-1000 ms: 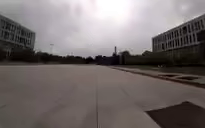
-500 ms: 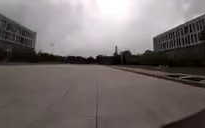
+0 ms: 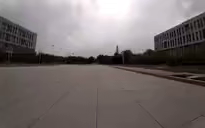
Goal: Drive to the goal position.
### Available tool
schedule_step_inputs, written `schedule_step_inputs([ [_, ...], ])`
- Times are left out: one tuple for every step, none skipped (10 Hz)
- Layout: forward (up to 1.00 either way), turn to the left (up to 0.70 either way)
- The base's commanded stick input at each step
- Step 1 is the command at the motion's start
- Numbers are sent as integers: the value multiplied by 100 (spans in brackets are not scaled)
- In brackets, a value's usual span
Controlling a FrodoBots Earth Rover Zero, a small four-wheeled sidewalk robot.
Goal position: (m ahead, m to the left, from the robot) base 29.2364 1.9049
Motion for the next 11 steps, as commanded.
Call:
schedule_step_inputs([
  [70,0],
  [70,0],
  [70,0],
  [70,0],
  [70,0],
  [70,0],
  [70,0],
  [70,0],
  [70,0],
  [70,0],
  [70,0],
])
